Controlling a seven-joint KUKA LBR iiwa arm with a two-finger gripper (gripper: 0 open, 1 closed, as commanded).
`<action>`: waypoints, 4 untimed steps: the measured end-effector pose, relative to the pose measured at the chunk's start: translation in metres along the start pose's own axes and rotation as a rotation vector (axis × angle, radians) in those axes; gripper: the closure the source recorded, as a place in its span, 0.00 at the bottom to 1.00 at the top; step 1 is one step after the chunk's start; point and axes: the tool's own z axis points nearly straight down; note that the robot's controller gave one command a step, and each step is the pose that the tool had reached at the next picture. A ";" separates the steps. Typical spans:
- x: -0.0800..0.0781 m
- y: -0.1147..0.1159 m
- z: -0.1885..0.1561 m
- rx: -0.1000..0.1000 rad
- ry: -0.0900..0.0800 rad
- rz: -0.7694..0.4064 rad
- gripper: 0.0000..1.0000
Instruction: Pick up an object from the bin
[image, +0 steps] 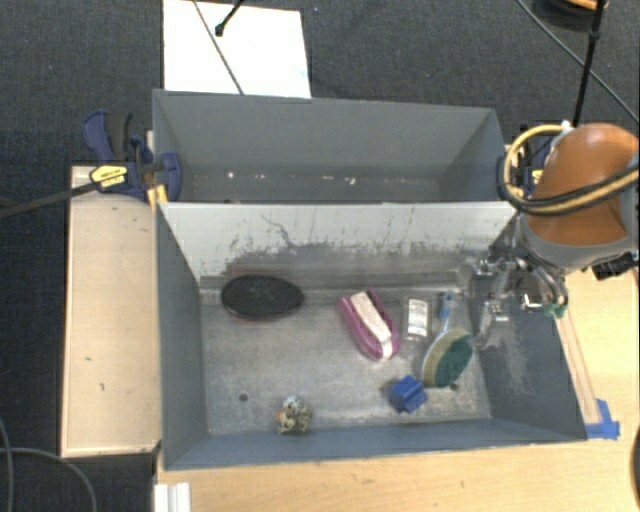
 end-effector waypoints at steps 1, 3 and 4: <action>0.022 -0.009 0.088 0.003 -0.012 -0.472 0.00; 0.028 -0.022 -0.080 0.007 -0.015 -0.432 1.00; 0.030 -0.021 -0.075 0.002 -0.008 -0.431 0.00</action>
Offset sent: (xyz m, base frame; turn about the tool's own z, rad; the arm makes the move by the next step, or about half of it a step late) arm -0.0241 -0.0089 -0.0891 -0.4740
